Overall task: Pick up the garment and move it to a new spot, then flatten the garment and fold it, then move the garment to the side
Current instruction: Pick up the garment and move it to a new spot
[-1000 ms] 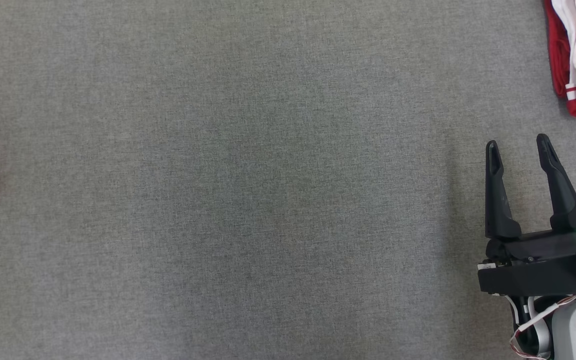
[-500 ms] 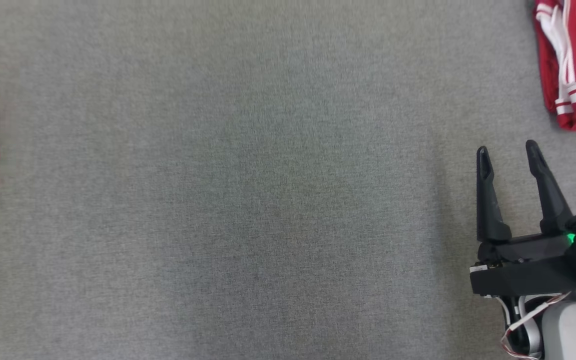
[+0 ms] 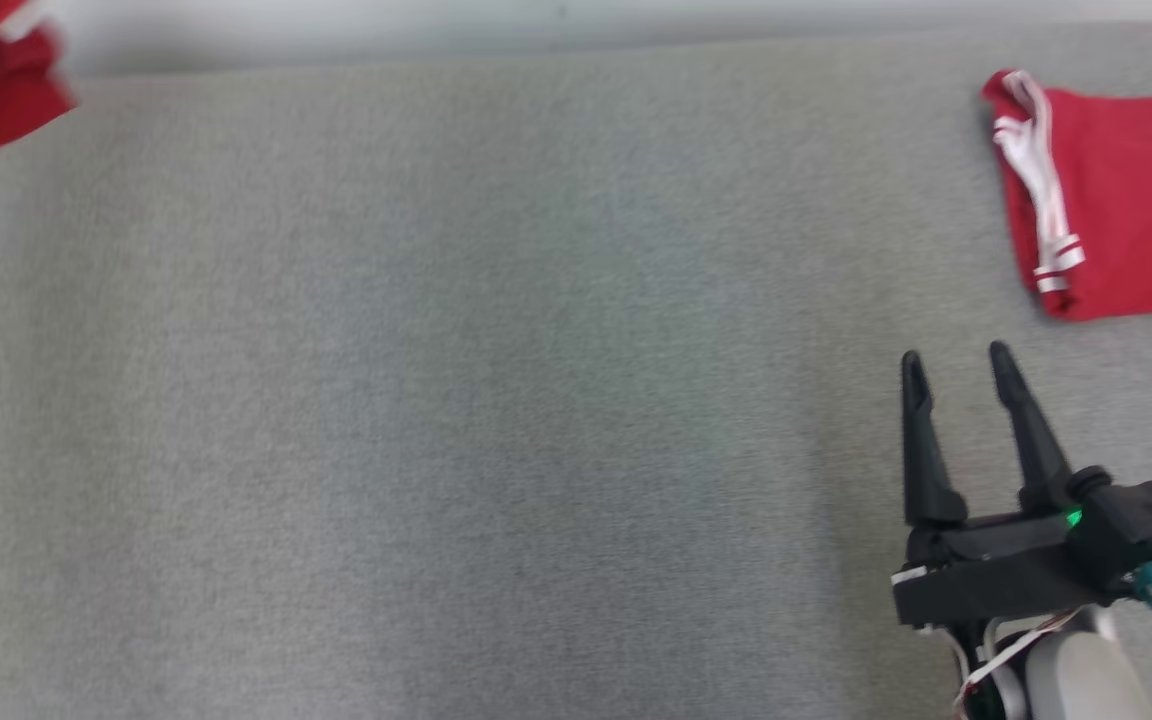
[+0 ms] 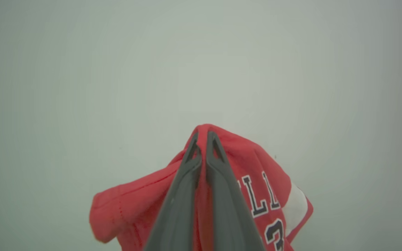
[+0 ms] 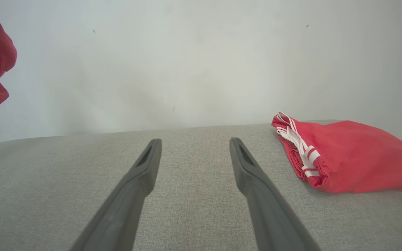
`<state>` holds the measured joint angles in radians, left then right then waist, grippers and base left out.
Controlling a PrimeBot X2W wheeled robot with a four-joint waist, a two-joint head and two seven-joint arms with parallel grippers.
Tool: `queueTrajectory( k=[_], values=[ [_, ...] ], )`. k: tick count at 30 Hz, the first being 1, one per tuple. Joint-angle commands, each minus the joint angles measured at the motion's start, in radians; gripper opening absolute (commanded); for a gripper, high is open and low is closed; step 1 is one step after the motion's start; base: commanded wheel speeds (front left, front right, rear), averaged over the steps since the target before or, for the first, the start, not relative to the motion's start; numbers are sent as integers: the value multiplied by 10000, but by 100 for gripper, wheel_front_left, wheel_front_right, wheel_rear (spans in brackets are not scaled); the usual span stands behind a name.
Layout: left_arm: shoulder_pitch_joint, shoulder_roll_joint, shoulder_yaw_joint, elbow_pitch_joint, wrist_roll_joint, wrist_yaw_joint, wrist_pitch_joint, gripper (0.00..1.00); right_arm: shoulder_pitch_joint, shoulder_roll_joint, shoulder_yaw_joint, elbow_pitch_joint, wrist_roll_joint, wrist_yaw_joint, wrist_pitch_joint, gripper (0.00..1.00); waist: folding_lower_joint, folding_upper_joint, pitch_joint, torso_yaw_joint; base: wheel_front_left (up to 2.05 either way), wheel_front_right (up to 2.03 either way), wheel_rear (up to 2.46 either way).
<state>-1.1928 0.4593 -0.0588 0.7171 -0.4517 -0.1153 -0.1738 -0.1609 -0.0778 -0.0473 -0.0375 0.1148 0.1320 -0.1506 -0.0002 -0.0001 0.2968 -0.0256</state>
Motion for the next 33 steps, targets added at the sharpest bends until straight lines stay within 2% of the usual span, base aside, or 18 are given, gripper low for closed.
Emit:
queueTrajectory(
  k=[1,11,18,24,28,33],
  values=[
    [172,-168,-125,-382,-35,-52,105,0,145,67,41,118,87,-21,-95,100,2,1,-397,-296,0,0,0],
    [1682,-1368,-1155,-4725,-60,507,1503,0,106,243,217,761,263,-21,-524,100,2,1,-815,-1523,0,0,0],
    [2815,-2102,-2036,-6729,-37,896,2314,0,136,284,322,1037,402,-21,-682,100,2,1,-820,-2347,0,0,0],
    [4063,-2479,-2482,-6940,-147,1171,2341,0,12,290,507,1246,571,-21,-811,100,2,1,-703,-2867,0,0,0],
    [5205,-2506,-2469,-6516,-359,1315,2060,0,-62,293,592,1389,698,-21,-882,100,2,1,-634,-3129,0,0,0],
    [6786,-2546,-2624,-5549,-592,1222,1514,0,-41,292,628,1551,762,-21,-977,100,2,1,-578,-3278,0,0,0]
  ],
)
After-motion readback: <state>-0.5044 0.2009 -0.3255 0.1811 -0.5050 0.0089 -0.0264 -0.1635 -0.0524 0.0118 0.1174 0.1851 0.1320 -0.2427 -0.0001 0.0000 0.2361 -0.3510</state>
